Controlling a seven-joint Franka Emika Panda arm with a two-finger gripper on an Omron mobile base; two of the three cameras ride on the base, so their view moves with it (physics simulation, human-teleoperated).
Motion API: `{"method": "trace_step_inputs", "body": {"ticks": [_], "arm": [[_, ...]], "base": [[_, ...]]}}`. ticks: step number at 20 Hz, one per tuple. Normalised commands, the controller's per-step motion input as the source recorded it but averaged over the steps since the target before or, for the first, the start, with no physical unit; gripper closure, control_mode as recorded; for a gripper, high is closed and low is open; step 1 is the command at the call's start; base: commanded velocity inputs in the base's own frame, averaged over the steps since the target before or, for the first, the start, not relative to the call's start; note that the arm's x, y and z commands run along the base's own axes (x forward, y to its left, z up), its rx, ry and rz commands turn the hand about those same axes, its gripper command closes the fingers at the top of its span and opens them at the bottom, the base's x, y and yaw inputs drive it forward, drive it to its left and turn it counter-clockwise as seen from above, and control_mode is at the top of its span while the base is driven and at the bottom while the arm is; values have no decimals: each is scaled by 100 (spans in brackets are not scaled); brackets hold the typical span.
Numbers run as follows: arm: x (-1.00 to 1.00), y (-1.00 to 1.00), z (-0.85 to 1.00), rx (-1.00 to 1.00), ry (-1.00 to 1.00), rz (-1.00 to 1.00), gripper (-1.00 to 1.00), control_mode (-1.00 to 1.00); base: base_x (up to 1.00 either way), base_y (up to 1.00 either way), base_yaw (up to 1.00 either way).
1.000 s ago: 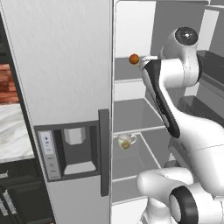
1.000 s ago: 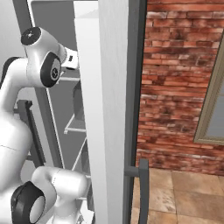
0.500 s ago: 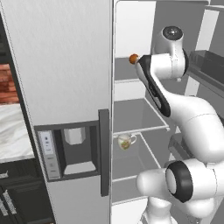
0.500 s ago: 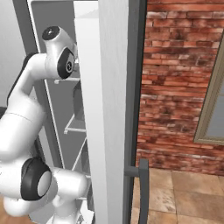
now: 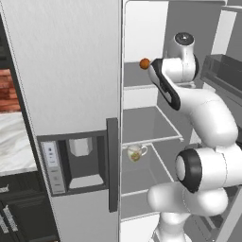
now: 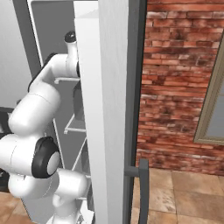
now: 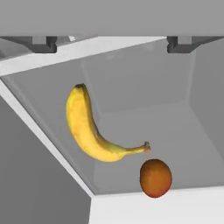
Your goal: Pick the banana and mango from the fridge and place them on the plate next to the blender to make a fruit smoothie.
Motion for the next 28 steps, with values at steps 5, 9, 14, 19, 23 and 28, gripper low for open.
{"method": "trace_step_inputs", "body": {"ticks": [5,9,14,19,23,28], "arm": [[57,-21,-11,1,0,-1,-100,-100],[38,-46,-9,0,0,-3,-100,-100],[40,-24,-17,0,1,-5,-100,-100],[49,-8,-23,0,0,-5,-100,-100],[20,-2,-40,0,0,-4,100,-100],[2,-1,-14,0,-1,-1,100,-100]], "base": [[0,0,0],[0,0,0],[0,0,0],[0,0,0],[0,0,0],[0,0,0]]}}
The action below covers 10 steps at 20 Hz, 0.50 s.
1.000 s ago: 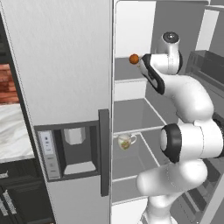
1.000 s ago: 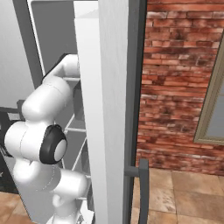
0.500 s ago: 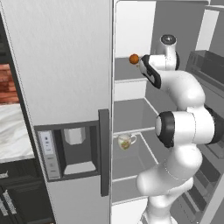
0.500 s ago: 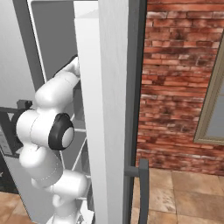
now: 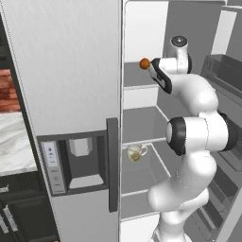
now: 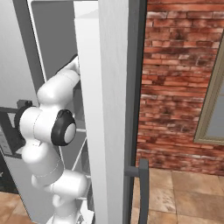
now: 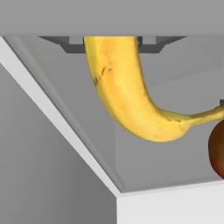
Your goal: Pick the banana and mango from the fridge and place them on the plate next to the blender to make a fruit smoothie.
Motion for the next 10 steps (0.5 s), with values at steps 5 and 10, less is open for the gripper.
{"method": "trace_step_inputs", "body": {"ticks": [5,10], "arm": [[-16,1,0,0,-1,0,100,-100],[-62,44,-2,0,-7,0,100,-100]], "base": [[0,0,0],[0,0,0]]}}
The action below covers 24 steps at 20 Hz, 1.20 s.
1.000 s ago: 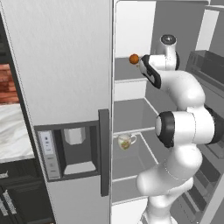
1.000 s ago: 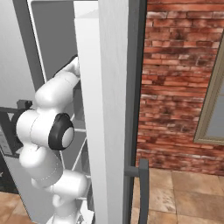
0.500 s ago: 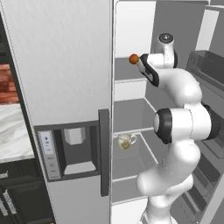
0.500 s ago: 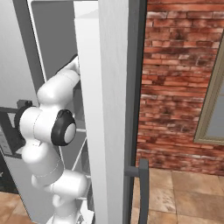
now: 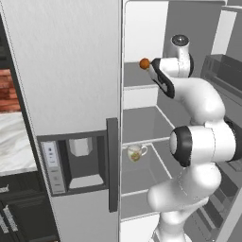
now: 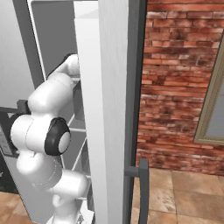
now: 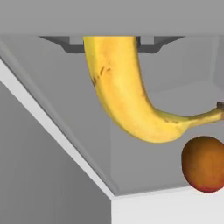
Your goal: Pick the banana and mango from the fridge and place them on the plate next to the blender to make a fruit smoothie.
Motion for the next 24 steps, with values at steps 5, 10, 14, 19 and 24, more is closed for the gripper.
{"method": "trace_step_inputs", "body": {"ticks": [5,10,14,19,24], "arm": [[-86,42,0,0,-15,0,100,-100],[-100,14,15,3,-5,2,100,-100],[-100,32,24,1,0,11,100,-100],[-100,40,12,0,3,10,100,-100],[-100,11,-17,0,8,8,100,-100]], "base": [[0,0,0],[0,0,0],[0,0,0],[0,0,0],[0,0,0]]}}
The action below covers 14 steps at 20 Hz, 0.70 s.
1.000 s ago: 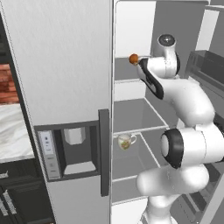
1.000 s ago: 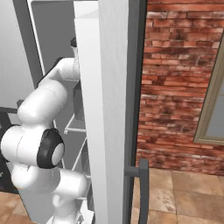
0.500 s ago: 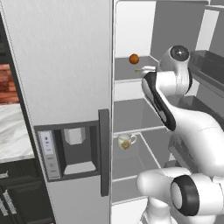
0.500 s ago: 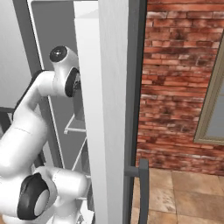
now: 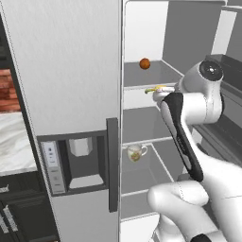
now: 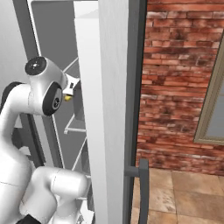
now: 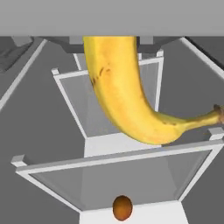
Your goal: Pick the banana and mango from the fridge and place them on the plate next to the blender to make a fruit smoothie.
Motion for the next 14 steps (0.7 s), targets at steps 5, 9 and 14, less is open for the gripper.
{"method": "trace_step_inputs", "body": {"ticks": [5,9,14], "arm": [[-100,1,-69,0,9,5,100,-100],[-73,10,-50,-2,1,0,100,-100],[-9,1,-11,-1,-1,0,100,-100]], "base": [[0,0,0],[0,0,0],[0,0,0]]}}
